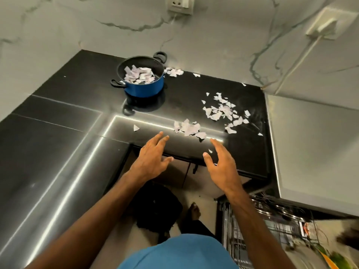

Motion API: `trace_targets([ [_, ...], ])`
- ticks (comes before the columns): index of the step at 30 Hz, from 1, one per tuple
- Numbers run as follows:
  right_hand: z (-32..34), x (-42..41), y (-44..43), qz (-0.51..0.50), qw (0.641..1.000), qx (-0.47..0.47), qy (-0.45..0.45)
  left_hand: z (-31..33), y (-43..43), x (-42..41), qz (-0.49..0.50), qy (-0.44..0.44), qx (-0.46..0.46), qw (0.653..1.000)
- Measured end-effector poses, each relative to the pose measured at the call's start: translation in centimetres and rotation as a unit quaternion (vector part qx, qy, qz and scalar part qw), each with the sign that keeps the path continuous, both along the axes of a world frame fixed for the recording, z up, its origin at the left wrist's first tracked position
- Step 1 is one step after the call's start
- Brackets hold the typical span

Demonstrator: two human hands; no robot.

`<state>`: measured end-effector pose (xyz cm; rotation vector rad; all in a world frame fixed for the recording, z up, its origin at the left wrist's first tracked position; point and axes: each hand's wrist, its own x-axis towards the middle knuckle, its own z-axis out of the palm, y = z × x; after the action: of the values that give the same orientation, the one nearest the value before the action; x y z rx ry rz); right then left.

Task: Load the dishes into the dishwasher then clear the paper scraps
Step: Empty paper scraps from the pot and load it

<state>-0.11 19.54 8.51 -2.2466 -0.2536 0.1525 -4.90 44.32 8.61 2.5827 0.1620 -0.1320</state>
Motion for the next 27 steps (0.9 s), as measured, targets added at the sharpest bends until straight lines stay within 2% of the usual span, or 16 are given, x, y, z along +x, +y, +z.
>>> trace_targets([
  [4, -0.1, 2.9, 3.0, 0.049, 0.999, -0.007, 0.018, -0.7, 2.2, 1.4, 0.031, 0.047, -0.012, 0.998],
  [10, -0.8, 8.1, 7.7, 0.104, 0.994, -0.025, 0.027, -1.1, 5.5, 4.9, 0.055, 0.060, -0.002, 0.997],
  [14, -0.9, 12.1, 10.3, 0.140, 0.989, -0.053, 0.019, -1.3, 7.3, 8.2, 0.085, 0.078, -0.032, 0.993],
  [18, -2.4, 16.5, 12.5, 0.189, 0.968, -0.146, 0.074, -1.3, 8.6, 12.2, 0.107, 0.076, -0.045, 0.990],
  [20, -4.0, 18.7, 13.5, 0.233, 0.939, -0.239, 0.084, -1.4, 8.9, 14.1, 0.133, 0.081, -0.063, 0.986],
  [22, -5.2, 20.4, 14.6, 0.273, 0.898, -0.335, 0.080, -1.9, 9.3, 15.9, 0.181, 0.100, -0.119, 0.971],
  [24, -5.2, 21.9, 15.7, 0.296, 0.872, -0.380, 0.082, -2.5, 9.8, 17.7, 0.245, 0.110, -0.199, 0.942],
  [26, -4.8, 23.3, 16.8, 0.314, 0.856, -0.401, 0.091, -2.8, 10.3, 19.6, 0.318, 0.089, -0.308, 0.892],
  [27, -4.5, 23.9, 17.3, 0.323, 0.848, -0.409, 0.096, -2.8, 10.5, 20.4, 0.355, 0.069, -0.378, 0.853],
])
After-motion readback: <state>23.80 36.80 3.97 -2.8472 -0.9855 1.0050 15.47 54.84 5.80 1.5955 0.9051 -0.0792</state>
